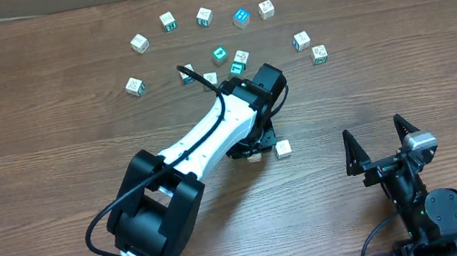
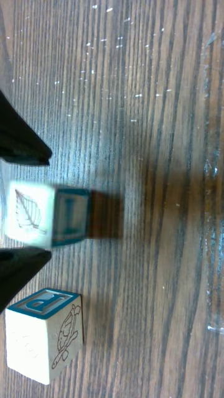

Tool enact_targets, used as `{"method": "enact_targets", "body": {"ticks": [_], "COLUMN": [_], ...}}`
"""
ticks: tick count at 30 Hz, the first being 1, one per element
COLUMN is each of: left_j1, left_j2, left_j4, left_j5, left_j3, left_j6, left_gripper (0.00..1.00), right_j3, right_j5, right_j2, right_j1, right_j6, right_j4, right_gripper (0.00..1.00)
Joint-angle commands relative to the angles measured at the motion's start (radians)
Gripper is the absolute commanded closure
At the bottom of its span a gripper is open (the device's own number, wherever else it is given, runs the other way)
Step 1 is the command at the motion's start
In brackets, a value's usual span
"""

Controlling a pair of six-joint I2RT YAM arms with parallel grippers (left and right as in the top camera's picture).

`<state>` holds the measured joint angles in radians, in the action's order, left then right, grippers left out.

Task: Form a horizontal line
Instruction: 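Lower the '1' block left of the '3' block and open gripper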

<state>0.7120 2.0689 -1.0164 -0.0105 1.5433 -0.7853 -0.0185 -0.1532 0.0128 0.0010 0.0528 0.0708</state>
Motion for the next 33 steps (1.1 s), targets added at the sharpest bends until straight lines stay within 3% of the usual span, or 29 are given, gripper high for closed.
{"method": "enact_targets", "body": {"ticks": [1, 3, 5, 33], "left_j1": [0.007, 0.007, 0.007, -0.041], "left_j2": [0.000, 0.000, 0.000, 0.000], "left_j4": [0.001, 0.001, 0.001, 0.072], "left_j5": [0.018, 0.019, 0.019, 0.099], "left_j3": [-0.016, -0.016, -0.016, -0.016], "left_j6": [-0.008, -0.008, -0.008, -0.008], "left_gripper": [0.52, 0.37, 0.35, 0.29], "right_j3": [0.011, 0.011, 0.011, 0.011], "right_j5": [-0.006, -0.006, -0.006, -0.006], "right_j2": [-0.010, -0.010, -0.010, -0.010], "right_j1": [0.005, 0.005, 0.005, 0.005], "right_j6": [0.006, 0.006, 0.006, 0.006], "right_j4": [-0.005, -0.005, -0.005, -0.005], "right_gripper": [0.00, 0.00, 0.00, 0.00]}}
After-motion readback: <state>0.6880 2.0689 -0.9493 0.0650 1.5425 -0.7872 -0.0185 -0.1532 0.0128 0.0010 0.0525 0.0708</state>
